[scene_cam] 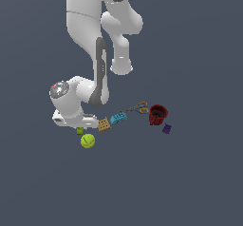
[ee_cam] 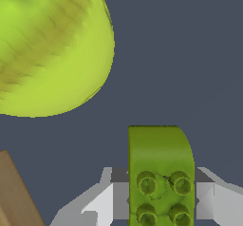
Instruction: Pick up a designated object from a clutter of objects.
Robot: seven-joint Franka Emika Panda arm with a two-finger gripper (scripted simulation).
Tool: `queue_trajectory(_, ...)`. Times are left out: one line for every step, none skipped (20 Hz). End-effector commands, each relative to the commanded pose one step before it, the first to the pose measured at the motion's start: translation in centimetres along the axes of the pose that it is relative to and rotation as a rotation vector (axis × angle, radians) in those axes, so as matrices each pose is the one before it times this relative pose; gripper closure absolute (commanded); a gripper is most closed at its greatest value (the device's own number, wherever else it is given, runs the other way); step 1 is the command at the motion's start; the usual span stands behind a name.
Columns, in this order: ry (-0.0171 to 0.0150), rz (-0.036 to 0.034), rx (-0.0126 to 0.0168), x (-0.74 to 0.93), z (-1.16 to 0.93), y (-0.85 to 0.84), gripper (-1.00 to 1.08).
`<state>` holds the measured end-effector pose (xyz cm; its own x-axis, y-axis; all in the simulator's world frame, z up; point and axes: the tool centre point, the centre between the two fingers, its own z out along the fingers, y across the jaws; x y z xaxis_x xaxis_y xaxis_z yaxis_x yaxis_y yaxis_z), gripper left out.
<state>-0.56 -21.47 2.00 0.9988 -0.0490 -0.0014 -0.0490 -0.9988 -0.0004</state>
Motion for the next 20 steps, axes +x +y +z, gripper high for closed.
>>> queue_trajectory(0.00118, -0.00078, -0.00018, 0.107, -0.788, -0.583, 1.08)
queue_trajectory(0.0, 0.0, 0.0, 0.03, -0.408, -0.304, 1.08)
queue_trajectory(0.0, 0.0, 0.0, 0.033, -0.458, -0.341, 1.08)
queue_trajectory(0.0, 0.0, 0.0, 0.037, -0.51, -0.379, 1.08)
queue_trajectory(-0.00005, 0.00063, 0.00027, 0.031, -0.555, -0.382, 1.08)
queue_trajectory(0.0, 0.0, 0.0, 0.046, -0.617, -0.458, 1.08)
queue_trajectory(0.0, 0.0, 0.0, 0.05, -0.674, -0.499, 1.08)
queue_trajectory(0.0, 0.0, 0.0, 0.055, -0.731, -0.54, 1.08)
queue_trajectory(0.0, 0.0, 0.0, 0.059, -0.786, -0.579, 1.08)
queue_trajectory(0.0, 0.0, 0.0, 0.063, -0.836, -0.614, 1.08)
queue_trajectory(0.0, 0.0, 0.0, 0.068, -0.883, -0.646, 1.08)
queue_trajectory(0.0, 0.0, 0.0, 0.072, -0.926, -0.676, 1.08)
queue_trajectory(-0.00008, 0.00019, -0.00066, 0.074, -0.971, -0.699, 1.08)
queue_trajectory(0.0, 0.0, 0.0, 0.079, -1.005, -0.728, 1.08)
queue_trajectory(0.0, 0.0, 0.0, 0.083, -1.038, -0.749, 1.08)
queue_trajectory(-0.00006, 0.00011, -0.00068, 0.084, -1.048, -0.754, 1.08)
queue_trajectory(0.0, 0.0, 0.0, 0.086, -1.045, -0.749, 1.08)
queue_trajectory(-0.00003, 0.0001, -0.00068, 0.086, -1.05, -0.751, 1.08)
queue_trajectory(0.0, 0.0, 0.0, 0.088, -1.045, -0.745, 1.08)
queue_trajectory(0.0, 0.00009, -0.00068, 0.089, -1.051, -0.75, 1.08)
